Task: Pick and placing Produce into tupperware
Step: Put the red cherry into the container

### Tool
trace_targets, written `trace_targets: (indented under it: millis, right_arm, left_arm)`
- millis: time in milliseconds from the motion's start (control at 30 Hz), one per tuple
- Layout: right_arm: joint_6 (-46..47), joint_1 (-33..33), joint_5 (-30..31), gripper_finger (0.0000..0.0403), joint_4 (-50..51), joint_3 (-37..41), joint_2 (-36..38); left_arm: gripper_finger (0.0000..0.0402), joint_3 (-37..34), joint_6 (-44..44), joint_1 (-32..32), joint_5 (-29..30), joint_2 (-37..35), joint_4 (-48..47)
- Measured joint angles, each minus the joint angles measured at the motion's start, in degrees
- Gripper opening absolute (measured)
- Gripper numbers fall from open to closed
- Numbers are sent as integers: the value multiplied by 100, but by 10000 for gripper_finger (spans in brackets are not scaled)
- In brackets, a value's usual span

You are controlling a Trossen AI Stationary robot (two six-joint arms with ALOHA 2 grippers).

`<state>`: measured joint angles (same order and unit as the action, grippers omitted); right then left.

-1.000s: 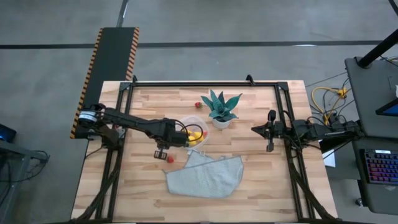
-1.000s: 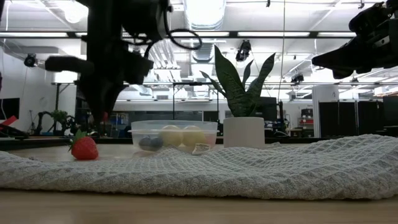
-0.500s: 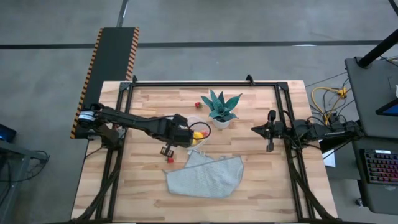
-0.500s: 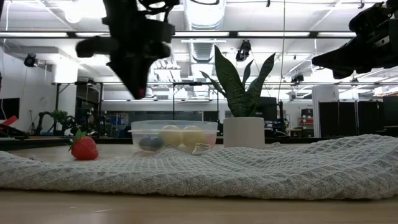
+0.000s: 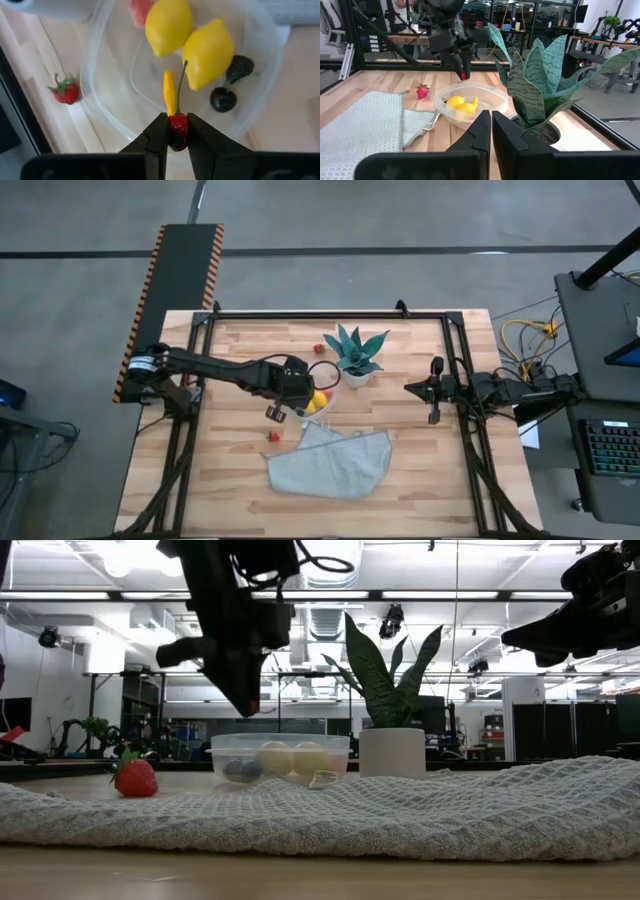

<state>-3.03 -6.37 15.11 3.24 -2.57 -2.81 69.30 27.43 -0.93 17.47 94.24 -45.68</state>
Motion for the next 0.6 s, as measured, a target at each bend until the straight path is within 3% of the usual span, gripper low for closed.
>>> trace_targets:
  millis: [600]
  right_arm:
    - [0, 2, 0, 9, 1, 0, -2]
  left_arm:
    - [38, -280, 1, 123, -5, 404, -23]
